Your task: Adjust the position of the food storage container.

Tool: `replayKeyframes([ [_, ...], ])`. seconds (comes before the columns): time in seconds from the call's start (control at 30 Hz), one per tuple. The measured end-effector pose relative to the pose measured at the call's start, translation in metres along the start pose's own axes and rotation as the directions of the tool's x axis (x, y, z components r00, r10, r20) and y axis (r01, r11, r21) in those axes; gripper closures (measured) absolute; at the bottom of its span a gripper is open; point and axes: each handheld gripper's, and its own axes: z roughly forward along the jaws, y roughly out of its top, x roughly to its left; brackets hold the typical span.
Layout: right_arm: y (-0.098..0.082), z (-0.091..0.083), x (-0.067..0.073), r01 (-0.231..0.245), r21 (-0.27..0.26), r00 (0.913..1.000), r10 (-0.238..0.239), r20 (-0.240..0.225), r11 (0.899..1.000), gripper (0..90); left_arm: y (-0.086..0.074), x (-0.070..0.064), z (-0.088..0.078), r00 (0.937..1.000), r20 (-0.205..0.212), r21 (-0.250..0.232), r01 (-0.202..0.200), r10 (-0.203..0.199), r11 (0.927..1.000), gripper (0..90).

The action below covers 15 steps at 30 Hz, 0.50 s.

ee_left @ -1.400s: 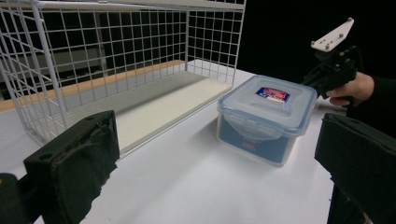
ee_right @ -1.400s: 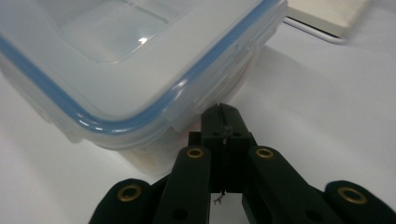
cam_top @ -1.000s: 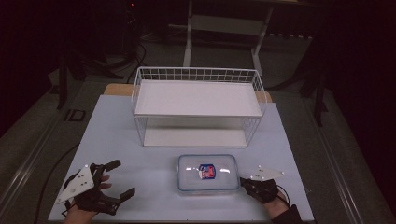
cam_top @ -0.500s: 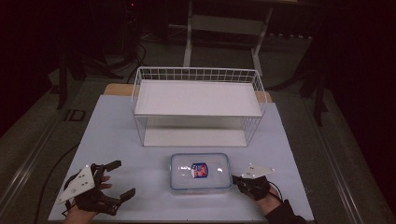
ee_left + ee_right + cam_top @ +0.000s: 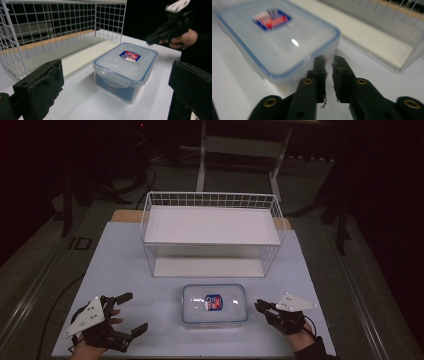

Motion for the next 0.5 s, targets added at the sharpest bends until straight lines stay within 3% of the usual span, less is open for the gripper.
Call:
replayKeyframes([
  [0.1, 0.009, -0.005, 0.002, -0.014, -0.047, 0.9998, 0.013, -0.017, 0.999, 61.7, 0.001, -0.001, 0.002, 0.9999, -0.011, 0.019, 0.011, -0.011, 0.9998, 0.0],
  [0.27, 0.019, -0.008, 0.006, -0.027, -0.111, 0.9962, 0.018, -0.086, 0.993, 23.9, 0.004, -0.001, 0.007, 0.9985, -0.008, 0.055, 0.055, -0.054, 0.997, 0.0],
  [0.3, 0.019, -0.008, 0.006, -0.027, -0.111, 0.9962, 0.018, -0.086, 0.993, 23.9, 0.004, -0.001, 0.007, 0.9985, -0.008, 0.055, 0.055, -0.054, 0.997, 0.0],
  [0.33, 0.023, -0.007, 0.009, -0.016, -0.124, 0.9969, 0.006, -0.079, 0.992, 13.3, 0.005, -0.001, 0.009, 0.9982, -0.005, 0.061, 0.061, -0.061, 0.9963, 0.0],
  [0.4, 0.024, -0.008, 0.01, -0.014, -0.13, 0.9972, 0.004, -0.074, 0.991, 13.6, 0.006, -0.001, 0.01, 0.9979, -0.003, 0.065, 0.065, -0.065, 0.9958, 0.0],
  [0.43, 0.026, -0.009, 0.015, 0.012, -0.133, 0.9992, -0.016, -0.035, 0.991, 13.7, 0.01, -0.001, 0.012, 0.9973, 0.0, 0.078, 0.074, -0.074, 0.9942, 0.0],
  [0.47, 0.026, -0.009, 0.015, 0.012, -0.133, 0.9992, -0.016, -0.035, 0.991, 13.7, 0.01, -0.001, 0.012, 0.9973, 0.0, 0.078, 0.074, -0.074, 0.9942, 0.0],
  [0.5, 0.03, -0.012, 0.019, 0.033, -0.145, 0.9994, -0.034, -0.004, 0.989, 15.9, 0.015, -0.001, 0.016, 0.9968, 0.002, 0.095, 0.08, -0.08, 0.9922, 0.0],
])
